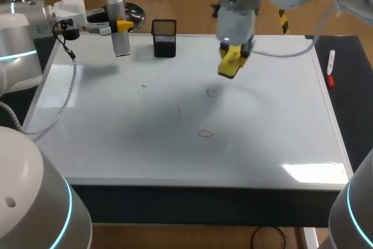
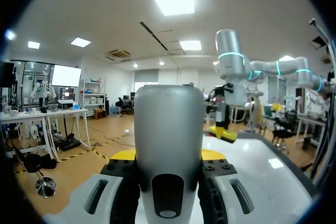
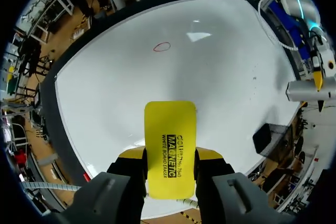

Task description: Pick up the inspection probe, press it on each red-marked spot on the whiteboard one by one, put down the probe, pick up the eraser, and wipe off all the red marks.

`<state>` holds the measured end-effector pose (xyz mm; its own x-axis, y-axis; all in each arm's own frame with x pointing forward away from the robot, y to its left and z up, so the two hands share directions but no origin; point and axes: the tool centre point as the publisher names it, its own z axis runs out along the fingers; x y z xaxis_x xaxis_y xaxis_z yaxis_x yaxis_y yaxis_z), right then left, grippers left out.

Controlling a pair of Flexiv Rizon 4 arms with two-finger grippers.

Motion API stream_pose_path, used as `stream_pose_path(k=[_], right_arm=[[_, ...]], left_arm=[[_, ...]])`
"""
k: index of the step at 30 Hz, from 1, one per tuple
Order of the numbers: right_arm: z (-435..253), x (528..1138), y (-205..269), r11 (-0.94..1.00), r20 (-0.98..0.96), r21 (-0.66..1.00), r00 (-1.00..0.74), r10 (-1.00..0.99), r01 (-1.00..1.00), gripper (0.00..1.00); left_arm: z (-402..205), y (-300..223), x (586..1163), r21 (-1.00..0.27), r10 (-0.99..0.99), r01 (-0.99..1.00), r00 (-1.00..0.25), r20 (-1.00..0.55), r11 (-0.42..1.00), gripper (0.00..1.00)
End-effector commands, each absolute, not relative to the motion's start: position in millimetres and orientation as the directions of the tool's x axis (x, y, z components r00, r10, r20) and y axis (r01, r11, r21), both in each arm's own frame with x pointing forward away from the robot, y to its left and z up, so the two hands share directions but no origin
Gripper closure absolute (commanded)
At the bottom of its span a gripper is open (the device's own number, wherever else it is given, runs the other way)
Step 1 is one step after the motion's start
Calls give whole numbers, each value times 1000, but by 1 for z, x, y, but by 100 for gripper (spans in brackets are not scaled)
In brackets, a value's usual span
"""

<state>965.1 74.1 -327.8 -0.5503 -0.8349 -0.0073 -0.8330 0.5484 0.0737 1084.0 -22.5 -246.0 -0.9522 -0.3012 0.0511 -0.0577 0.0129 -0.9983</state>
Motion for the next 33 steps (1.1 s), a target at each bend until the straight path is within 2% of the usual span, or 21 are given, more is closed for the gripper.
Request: stream_pose_path(k=[1,12,18,33], right_arm=[[-334,988,37,590,-2,122,-594,-804,-798,100],[-341,1025,-33,719,1,155,-728,-686,-678,100],[-345,1040,-59,740,35,150,-745,-666,-655,100],[-357,1055,-78,751,51,135,-752,-657,-646,100]], left_arm=[[-245,-22,1084,-998,-301,-58,-952,51,14,100],[-245,-22,1084,-998,-301,-58,-952,51,14,100],[-245,-22,1084,-998,-301,-58,-952,51,14,100],[-245,-22,1084,-998,-301,-58,-952,51,14,100]])
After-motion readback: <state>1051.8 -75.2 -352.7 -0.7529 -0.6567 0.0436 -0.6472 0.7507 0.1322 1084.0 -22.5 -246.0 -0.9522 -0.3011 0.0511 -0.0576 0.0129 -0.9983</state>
